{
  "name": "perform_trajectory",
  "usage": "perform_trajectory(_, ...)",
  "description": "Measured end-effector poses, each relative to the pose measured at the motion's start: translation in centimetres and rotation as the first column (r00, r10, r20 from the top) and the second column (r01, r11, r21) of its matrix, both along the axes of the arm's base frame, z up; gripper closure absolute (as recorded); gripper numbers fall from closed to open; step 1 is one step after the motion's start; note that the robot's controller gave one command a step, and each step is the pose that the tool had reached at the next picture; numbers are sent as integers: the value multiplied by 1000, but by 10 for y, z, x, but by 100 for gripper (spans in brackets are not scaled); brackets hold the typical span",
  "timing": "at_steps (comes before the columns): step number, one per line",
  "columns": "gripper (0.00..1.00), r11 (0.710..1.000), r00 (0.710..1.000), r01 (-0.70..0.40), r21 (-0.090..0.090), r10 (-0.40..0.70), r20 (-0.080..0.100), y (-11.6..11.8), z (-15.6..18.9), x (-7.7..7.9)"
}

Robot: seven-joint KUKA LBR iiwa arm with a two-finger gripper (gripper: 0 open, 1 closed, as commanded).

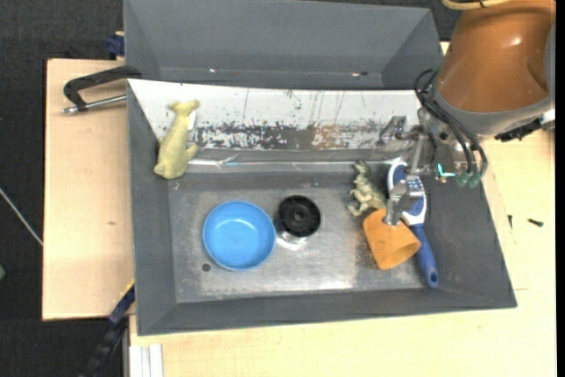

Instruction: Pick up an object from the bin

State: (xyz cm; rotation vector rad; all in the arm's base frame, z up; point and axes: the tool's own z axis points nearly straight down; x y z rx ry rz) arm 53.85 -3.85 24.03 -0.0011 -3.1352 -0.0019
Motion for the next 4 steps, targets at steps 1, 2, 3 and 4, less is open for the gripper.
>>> perform_trajectory(1, 0, 999, 999, -43, 1, 43, 0, 55, -137, 19)
perform_trajectory(2, 0, 995, 994, 104, 0, -104, 15, 86, -167, 7)
perform_trajectory(3, 100, 995, 994, 104, 1, -104, 25, 86, -165, 9)
perform_trajectory(4, 100, 996, 996, 87, 2, -87, 21, 86, -42, 19)
